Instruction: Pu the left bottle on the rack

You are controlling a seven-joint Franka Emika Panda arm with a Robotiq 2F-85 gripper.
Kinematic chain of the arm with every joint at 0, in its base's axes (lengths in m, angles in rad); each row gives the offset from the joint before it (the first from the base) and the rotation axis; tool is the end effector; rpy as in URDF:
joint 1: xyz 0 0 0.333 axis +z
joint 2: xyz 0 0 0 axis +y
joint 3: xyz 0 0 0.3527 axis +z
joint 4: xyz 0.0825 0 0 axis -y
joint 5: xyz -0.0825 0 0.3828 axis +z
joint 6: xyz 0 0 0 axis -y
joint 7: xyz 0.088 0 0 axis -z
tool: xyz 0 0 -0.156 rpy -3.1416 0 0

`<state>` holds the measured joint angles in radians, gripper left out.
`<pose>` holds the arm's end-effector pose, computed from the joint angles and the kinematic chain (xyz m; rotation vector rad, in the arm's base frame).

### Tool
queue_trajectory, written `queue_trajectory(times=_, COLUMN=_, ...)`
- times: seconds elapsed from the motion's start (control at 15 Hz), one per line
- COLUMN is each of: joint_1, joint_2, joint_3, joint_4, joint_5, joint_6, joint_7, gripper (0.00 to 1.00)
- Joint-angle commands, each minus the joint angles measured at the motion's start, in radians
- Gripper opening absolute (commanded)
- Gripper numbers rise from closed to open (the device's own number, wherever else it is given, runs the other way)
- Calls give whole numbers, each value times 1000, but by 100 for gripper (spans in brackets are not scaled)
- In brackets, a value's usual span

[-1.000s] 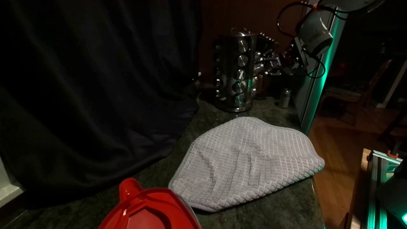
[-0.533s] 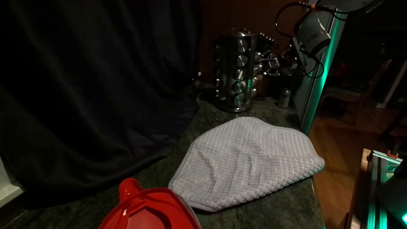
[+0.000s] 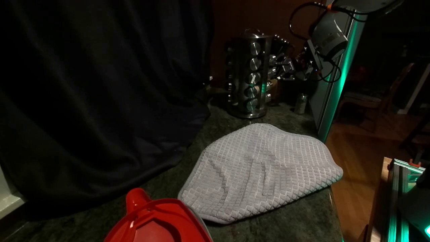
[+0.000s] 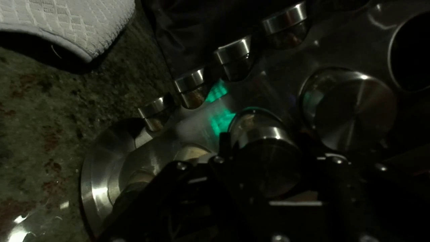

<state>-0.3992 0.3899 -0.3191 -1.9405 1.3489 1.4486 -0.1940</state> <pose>0.5415 -0.2390 0.3413 -1.5284 0.8865 0.1077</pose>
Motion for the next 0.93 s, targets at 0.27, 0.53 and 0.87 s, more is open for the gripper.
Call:
queue_trajectory(times=0.27, joint_1=0, joint_2=2, joint_3=-10, joint_4=4, joint_5=0, joint_6=20, joint_7=16, gripper=24)
queue_trajectory(times=0.53, joint_1=-1, joint_2=-2, joint_3=-14, joint_4=2, joint_5=1, joint_6=27, joint_7=16, gripper=24)
queue_trajectory(times=0.87, joint_1=-1, joint_2=-1, joint_3=-16, joint_4=1, joint_5=-3, joint_6=25, joint_7=16, gripper=24)
